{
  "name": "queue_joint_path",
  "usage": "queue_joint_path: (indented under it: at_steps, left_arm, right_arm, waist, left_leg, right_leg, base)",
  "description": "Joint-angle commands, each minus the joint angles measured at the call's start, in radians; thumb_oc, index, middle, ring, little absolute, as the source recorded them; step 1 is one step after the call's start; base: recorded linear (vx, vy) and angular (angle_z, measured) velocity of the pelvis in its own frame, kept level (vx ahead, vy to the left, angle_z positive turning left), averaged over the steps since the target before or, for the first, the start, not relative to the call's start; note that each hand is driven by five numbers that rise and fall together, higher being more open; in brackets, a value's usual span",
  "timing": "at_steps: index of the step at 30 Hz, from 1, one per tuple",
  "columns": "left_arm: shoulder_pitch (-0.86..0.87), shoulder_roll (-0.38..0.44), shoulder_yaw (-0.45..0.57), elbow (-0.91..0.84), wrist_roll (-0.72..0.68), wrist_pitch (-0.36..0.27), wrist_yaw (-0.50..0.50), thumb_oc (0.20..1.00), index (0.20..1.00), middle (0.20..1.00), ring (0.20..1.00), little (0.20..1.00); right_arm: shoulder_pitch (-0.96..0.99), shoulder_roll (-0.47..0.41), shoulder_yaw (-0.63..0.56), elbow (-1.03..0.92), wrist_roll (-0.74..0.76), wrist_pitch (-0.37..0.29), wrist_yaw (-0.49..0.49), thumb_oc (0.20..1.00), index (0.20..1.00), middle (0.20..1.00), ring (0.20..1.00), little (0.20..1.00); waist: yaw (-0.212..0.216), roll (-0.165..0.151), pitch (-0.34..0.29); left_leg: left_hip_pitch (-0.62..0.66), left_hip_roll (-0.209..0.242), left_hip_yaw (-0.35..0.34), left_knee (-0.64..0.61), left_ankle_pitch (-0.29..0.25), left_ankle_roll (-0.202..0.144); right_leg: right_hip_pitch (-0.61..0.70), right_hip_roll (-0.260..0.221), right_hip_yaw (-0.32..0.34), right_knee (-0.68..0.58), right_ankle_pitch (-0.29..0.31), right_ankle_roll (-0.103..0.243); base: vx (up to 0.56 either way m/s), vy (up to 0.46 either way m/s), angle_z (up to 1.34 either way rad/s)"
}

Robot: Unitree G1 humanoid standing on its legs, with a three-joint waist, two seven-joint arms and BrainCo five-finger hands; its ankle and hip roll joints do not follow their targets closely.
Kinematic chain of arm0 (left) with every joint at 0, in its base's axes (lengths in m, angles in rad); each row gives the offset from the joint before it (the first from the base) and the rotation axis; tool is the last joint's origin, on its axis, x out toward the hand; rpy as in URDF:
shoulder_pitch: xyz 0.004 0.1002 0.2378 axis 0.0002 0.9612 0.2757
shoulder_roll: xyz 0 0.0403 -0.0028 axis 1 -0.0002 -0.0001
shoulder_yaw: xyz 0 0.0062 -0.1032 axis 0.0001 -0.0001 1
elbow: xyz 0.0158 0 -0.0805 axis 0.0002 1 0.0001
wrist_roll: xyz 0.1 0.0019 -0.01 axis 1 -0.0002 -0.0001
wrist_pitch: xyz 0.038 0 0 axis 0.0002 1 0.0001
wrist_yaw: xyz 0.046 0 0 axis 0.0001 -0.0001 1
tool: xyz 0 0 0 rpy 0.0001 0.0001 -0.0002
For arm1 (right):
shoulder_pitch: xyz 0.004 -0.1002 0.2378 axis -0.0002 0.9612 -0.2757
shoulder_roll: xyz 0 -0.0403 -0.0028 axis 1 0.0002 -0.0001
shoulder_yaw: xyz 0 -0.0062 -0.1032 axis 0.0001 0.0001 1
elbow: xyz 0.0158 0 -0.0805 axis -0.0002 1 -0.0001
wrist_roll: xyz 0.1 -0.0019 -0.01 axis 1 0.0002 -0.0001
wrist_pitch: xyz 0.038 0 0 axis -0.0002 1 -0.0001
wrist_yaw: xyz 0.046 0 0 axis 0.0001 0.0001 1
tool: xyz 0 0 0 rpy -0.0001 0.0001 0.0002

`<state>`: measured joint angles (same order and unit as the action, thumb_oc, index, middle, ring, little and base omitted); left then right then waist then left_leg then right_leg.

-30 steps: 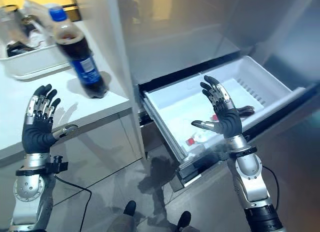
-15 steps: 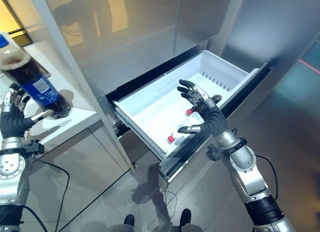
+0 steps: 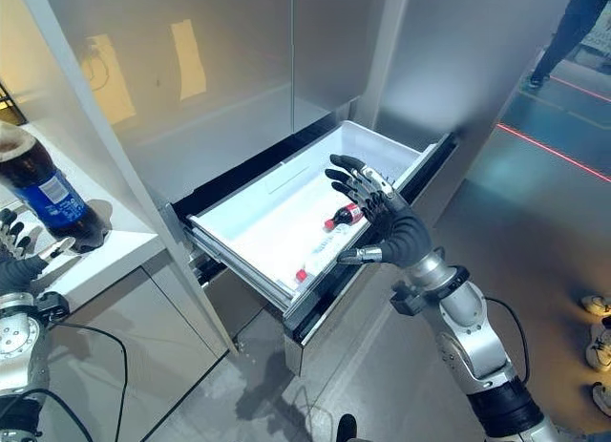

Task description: Take the drinks into the refrigerator

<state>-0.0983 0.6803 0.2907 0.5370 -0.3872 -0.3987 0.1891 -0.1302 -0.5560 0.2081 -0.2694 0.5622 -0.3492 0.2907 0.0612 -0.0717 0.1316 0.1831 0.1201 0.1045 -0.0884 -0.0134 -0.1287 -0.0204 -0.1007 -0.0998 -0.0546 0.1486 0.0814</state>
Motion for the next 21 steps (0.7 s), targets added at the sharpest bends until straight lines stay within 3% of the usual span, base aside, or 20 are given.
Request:
queue_joint_path:
  at_steps: [1, 9, 21]
  left_arm:
    - [-0.015, -0.018, 0.001, 0.032, -0.028, -0.004, 0.006, 1.000, 1.000, 1.000, 1.000, 1.000]
    - [-0.040, -0.019, -0.038, -0.021, 0.017, 0.001, -0.001, 1.000, 1.000, 1.000, 1.000, 1.000]
    - [-0.127, 0.061, -0.103, -0.140, 0.065, 0.009, -0.044, 1.000, 1.000, 1.000, 1.000, 1.000]
  right_arm:
    - [-0.029, 0.004, -0.041, -0.094, 0.026, -0.048, -0.008, 1.000, 1.000, 1.000, 1.000, 1.000]
    - [-0.005, 0.011, -0.045, -0.101, 0.021, -0.044, 0.010, 1.000, 1.000, 1.000, 1.000, 1.000]
    - [0.032, 0.025, -0.064, -0.102, 0.017, -0.031, 0.029, 1.000, 1.000, 1.000, 1.000, 1.000]
  waist:
    - [-0.006, 0.024, 0.030]
    - [-0.014, 0.022, 0.019]
    - [-0.026, 0.019, 0.008]
  left_leg:
    - [-0.004, -0.057, -0.048, 0.001, -0.046, 0.098]
    - [0.008, -0.058, -0.047, 0.001, -0.056, 0.096]
    - [0.017, -0.060, -0.040, 0.001, -0.063, 0.095]
  right_leg:
    - [0.056, 0.018, -0.038, 0.139, -0.155, 0.014]
    - [0.078, 0.019, -0.039, 0.125, -0.156, 0.015]
    - [0.094, 0.022, -0.032, 0.107, -0.147, 0.017]
  base:
    - [0.04, 0.002, -0.08]
    - [0.00, 0.000, 0.00]
    - [0.00, 0.000, 0.00]
